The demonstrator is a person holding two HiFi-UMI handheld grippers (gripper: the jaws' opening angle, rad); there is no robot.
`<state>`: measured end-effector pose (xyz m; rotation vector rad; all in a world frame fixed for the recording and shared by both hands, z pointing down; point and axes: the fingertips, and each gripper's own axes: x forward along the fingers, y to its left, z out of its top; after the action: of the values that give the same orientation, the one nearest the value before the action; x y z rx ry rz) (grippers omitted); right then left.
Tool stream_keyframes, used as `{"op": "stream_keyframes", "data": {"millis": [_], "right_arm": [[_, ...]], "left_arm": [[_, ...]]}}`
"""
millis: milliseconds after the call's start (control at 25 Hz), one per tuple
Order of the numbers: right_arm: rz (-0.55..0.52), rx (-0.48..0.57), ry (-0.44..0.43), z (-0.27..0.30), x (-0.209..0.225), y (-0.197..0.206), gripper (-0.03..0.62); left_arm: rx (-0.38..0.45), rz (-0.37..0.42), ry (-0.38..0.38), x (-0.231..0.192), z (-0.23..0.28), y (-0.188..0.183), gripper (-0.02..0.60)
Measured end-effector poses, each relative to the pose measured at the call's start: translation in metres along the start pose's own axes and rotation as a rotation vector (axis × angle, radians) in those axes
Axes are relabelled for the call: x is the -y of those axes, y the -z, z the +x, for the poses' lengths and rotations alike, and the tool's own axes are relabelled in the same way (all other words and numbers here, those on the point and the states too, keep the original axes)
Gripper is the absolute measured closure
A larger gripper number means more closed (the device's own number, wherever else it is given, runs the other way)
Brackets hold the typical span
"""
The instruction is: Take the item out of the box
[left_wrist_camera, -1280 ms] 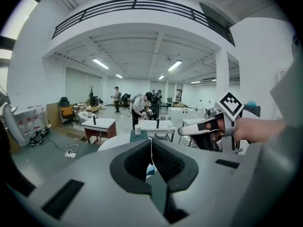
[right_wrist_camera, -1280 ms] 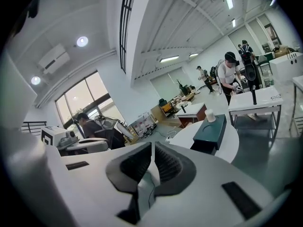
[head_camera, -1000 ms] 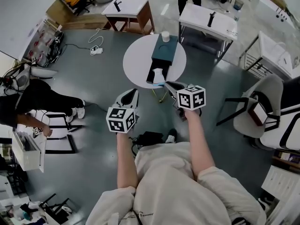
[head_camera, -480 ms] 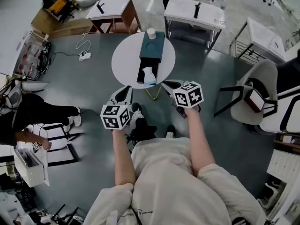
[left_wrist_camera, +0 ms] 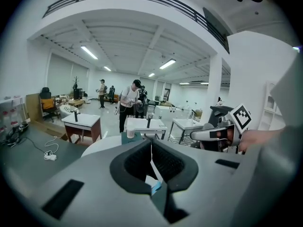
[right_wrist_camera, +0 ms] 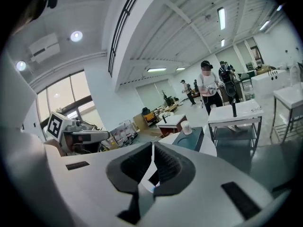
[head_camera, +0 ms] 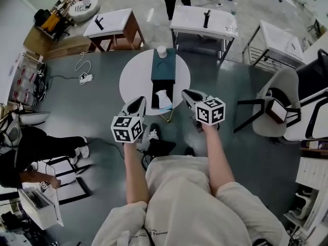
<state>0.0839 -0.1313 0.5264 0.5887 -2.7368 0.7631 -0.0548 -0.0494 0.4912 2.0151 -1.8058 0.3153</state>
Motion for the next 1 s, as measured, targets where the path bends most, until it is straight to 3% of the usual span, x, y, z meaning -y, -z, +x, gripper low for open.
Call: {"op": "stream_keyframes", "data": {"millis": [120,240,360,520,680,880,1000], "right_arm": [[0.005,-0.012,0.046,0.026,0.004,-0.006,0.549],[-0.016,-0.051,0.091,0.056,0.011,-0.003,0.551],[0.045,-0.057,0.086,0.086,0.018,-0.002,0.556],[0.089,-0.075,0.082,0.128,0.018,-0.004,0.557],[0.023,-0.165,0.085,0.163,0.008,0.004,0.559],[0.138,-0.130,0.045,0.197,0.009,-0.009,0.559],[0.176,-0.131,0.085,0.218,0.017,-0.010,0.559]], "left_arm": [[-0.015,-0.021,0.016,-0.037,0.018,-0.012,0.560],[-0.053,-0.095,0.009,-0.077,0.034,0.000,0.560],[-0.096,-0.119,0.015,-0.108,0.050,0.014,0.560],[-0.134,-0.111,0.054,-0.141,0.075,0.013,0.560],[-0.170,-0.141,0.131,-0.164,0.102,0.009,0.560],[-0.234,-0.068,0.268,-0.170,0.142,-0.001,0.560],[-0.283,0.008,0.354,-0.174,0.158,-0.004,0.560]]}}
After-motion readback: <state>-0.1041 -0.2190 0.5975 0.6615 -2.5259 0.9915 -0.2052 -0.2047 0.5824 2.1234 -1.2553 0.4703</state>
